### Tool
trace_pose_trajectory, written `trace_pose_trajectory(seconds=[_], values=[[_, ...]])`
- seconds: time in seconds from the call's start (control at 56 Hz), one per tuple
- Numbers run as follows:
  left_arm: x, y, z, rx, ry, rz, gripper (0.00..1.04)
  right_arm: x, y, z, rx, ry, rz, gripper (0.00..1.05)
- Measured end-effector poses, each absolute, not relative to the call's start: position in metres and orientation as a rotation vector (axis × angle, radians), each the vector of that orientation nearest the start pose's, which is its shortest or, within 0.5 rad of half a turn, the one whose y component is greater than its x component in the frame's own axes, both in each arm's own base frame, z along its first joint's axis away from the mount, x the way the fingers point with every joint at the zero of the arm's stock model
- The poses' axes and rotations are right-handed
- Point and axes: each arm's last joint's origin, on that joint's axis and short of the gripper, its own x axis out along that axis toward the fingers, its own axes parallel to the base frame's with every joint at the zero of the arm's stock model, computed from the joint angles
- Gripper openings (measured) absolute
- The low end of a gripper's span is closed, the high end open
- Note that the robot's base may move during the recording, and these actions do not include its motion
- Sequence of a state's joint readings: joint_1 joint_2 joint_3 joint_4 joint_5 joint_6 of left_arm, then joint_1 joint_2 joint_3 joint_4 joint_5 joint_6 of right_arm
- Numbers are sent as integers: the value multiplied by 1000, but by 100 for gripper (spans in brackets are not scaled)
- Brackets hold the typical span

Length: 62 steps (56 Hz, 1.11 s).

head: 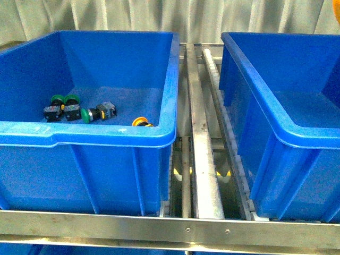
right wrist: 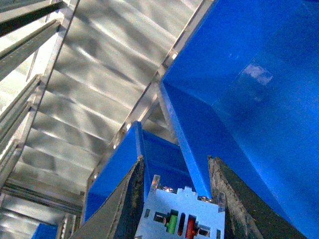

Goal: Pick red and yellow buttons and place in box

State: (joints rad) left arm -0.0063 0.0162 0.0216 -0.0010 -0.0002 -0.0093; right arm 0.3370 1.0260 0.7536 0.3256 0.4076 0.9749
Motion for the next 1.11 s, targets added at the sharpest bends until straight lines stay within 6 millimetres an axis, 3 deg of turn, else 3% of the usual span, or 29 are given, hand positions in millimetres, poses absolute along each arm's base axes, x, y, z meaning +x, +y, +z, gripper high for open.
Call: trace_pose_trajectory(seconds=[0.321, 0.875, 1.107], values=[[97, 0, 170, -11, -6, -5, 3, 216, 66, 324, 990, -84, -44, 32], [97, 0, 170, -9, -6, -4, 97, 214, 66, 324, 985, -87, -39, 32], [97, 0, 170, -8, -6, -1, 97, 215, 65, 323, 993, -83, -37, 32]])
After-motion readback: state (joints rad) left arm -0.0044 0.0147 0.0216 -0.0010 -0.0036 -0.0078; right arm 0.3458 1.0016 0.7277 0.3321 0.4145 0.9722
